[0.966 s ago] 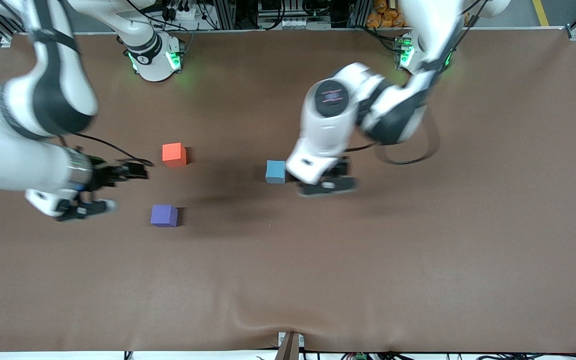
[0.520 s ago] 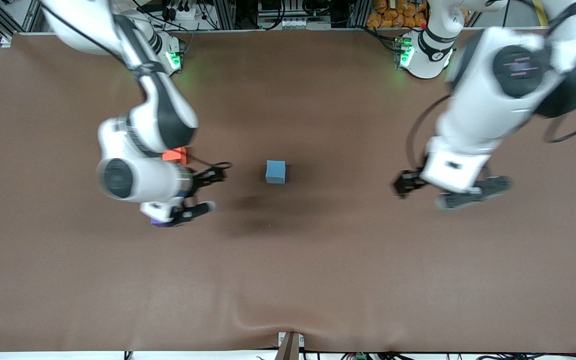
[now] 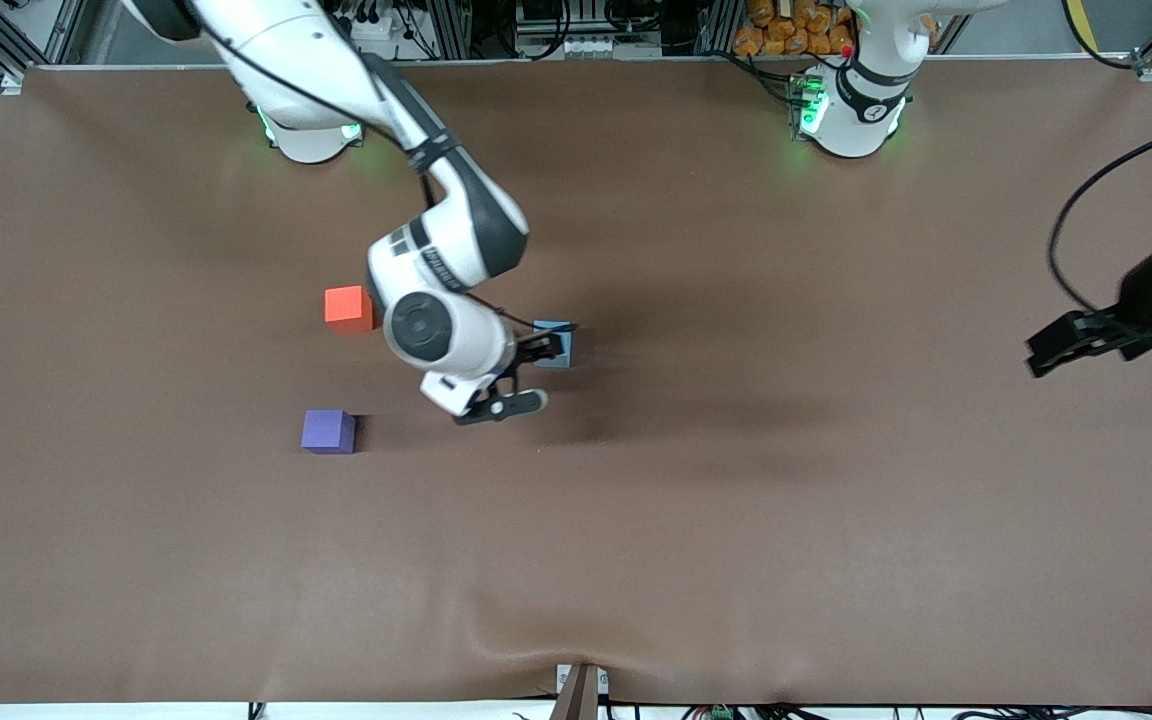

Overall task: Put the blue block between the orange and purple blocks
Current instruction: 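Withdraw the left gripper while the right gripper reaches the blue cube, then close the right gripper on the blue cube and lift it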

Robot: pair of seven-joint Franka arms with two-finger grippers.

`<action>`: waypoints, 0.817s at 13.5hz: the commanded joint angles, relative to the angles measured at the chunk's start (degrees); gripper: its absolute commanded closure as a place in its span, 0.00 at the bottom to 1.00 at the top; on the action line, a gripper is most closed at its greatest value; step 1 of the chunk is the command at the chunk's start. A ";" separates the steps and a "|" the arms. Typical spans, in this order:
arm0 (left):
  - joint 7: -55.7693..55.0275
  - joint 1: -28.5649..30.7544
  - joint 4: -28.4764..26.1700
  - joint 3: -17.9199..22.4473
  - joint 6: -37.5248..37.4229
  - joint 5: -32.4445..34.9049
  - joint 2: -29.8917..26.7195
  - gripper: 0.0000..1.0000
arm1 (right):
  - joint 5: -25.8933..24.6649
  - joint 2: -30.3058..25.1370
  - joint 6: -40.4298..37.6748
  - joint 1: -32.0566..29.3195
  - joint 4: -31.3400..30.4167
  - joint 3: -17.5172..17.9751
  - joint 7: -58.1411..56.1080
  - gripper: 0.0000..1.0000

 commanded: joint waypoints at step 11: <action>1.69 1.81 -9.63 -1.08 -0.17 -2.62 -9.95 0.00 | -1.58 2.88 8.99 6.39 -6.81 -0.93 10.83 0.00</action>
